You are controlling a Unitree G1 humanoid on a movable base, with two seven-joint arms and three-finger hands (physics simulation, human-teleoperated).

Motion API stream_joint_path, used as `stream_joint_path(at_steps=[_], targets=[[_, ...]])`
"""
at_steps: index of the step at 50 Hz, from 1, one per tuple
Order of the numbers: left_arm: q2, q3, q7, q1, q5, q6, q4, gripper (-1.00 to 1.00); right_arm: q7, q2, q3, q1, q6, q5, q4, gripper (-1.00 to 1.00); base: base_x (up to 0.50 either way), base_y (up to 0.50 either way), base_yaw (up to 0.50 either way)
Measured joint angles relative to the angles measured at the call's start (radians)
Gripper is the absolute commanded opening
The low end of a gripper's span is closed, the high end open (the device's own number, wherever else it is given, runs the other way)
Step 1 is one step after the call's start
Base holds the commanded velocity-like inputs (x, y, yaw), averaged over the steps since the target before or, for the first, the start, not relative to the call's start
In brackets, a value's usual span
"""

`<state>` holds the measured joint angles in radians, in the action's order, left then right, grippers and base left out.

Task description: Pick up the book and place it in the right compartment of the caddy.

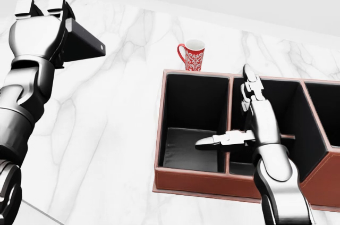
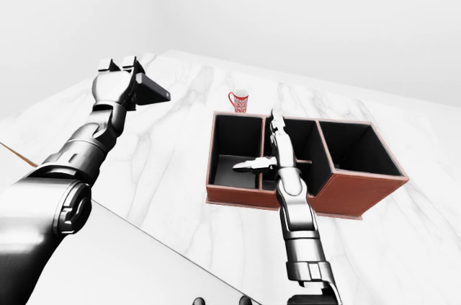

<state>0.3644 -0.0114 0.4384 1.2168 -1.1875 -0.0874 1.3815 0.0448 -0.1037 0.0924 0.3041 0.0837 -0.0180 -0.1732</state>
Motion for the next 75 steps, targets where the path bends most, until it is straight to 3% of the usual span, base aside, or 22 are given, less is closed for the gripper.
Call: stream_joint_path(at_steps=[18,30,38,50,75], targets=[[-0.005,-0.021,-0.009,0.011,0.020,0.000,-0.007,-1.00,-0.015,-0.030,0.000,0.187,0.002,-0.022,-0.123,1.00,0.00,0.00,0.00],[-0.016,-0.043,-0.030,0.015,-0.015,0.000,-0.011,-1.00,-0.019,-0.032,-0.011,0.284,0.003,-0.036,-0.191,1.00,0.00,0.00,0.00],[-0.028,-0.056,-0.051,0.018,-0.047,0.000,-0.014,-1.00,-0.023,-0.027,-0.019,0.339,-0.012,-0.045,-0.252,1.00,0.00,0.00,0.00],[-0.041,-0.067,-0.087,0.039,-0.082,0.000,-0.022,-1.00,-0.028,-0.016,-0.029,0.400,-0.029,-0.055,-0.321,1.00,0.00,0.00,0.00],[-0.095,-0.085,-0.174,0.099,-0.120,0.000,-0.075,-1.00,-0.043,0.015,-0.046,0.456,-0.033,-0.064,-0.374,1.00,0.00,0.00,0.00]])
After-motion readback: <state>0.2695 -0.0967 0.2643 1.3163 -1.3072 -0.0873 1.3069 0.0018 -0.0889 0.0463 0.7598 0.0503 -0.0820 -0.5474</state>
